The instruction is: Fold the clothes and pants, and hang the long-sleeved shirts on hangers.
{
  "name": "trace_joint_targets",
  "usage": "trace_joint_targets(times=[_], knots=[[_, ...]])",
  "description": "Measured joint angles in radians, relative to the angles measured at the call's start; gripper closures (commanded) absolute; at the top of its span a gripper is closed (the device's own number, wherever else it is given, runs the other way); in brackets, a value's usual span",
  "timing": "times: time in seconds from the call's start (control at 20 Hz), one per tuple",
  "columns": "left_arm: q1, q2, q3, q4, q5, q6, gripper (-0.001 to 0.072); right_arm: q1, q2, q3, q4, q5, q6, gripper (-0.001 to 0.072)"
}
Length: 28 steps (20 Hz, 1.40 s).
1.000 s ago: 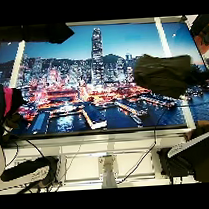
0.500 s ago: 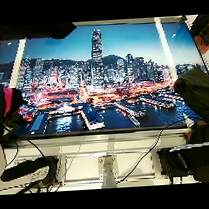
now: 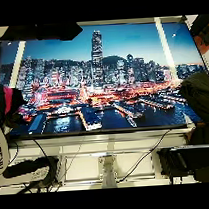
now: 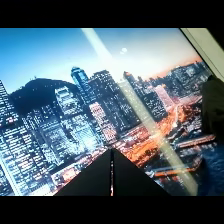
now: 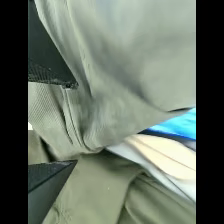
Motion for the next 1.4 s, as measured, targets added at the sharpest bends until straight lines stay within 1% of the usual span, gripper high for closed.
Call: trace_joint_targets(times=[0.1, 0.15, 0.2, 0.4, 0.55, 0.65, 0.75, 0.9, 1.1, 1.4], knots=[[0.004, -0.007, 0.0, 0.003, 0.0, 0.013, 0.0697, 0.001, 0.054, 0.049, 0.129, -0.032, 0.013, 0.0605], [0.008, -0.009, 0.0, 0.005, 0.001, 0.02, 0.0698, 0.006, 0.085, 0.055, 0.228, -0.06, 0.014, 0.0624], [0.014, -0.01, 0.0, 0.006, 0.0, 0.025, 0.0698, 0.016, 0.114, 0.056, 0.327, -0.079, 0.011, 0.0682], [0.063, 0.018, 0.0, 0.01, 0.0, 0.038, 0.0698, 0.139, 0.195, 0.049, 0.732, -0.138, -0.029, 0.0687], [0.109, 0.071, 0.0, 0.011, -0.001, 0.04, 0.0699, 0.3, 0.237, 0.048, 0.955, -0.163, -0.057, 0.0688], [0.136, 0.122, 0.0, 0.024, -0.011, 0.041, 0.0699, 0.426, 0.258, 0.048, 1.031, -0.179, -0.067, 0.0688], [0.153, 0.177, 0.0, 0.066, -0.035, 0.039, 0.0699, 0.551, 0.272, 0.048, 1.083, -0.189, -0.073, 0.0688], [0.164, 0.258, 0.0, 0.148, -0.098, 0.012, 0.0699, 0.729, 0.281, 0.047, 1.117, -0.195, -0.077, 0.0688], [0.17, 0.347, 0.0, 0.221, -0.163, -0.016, 0.0697, 0.925, 0.285, 0.047, 1.102, -0.202, -0.079, 0.0686], [0.171, 0.422, 0.0, 0.251, -0.252, -0.027, 0.0697, 1.077, 0.285, 0.047, 1.046, -0.205, -0.08, 0.0686]])
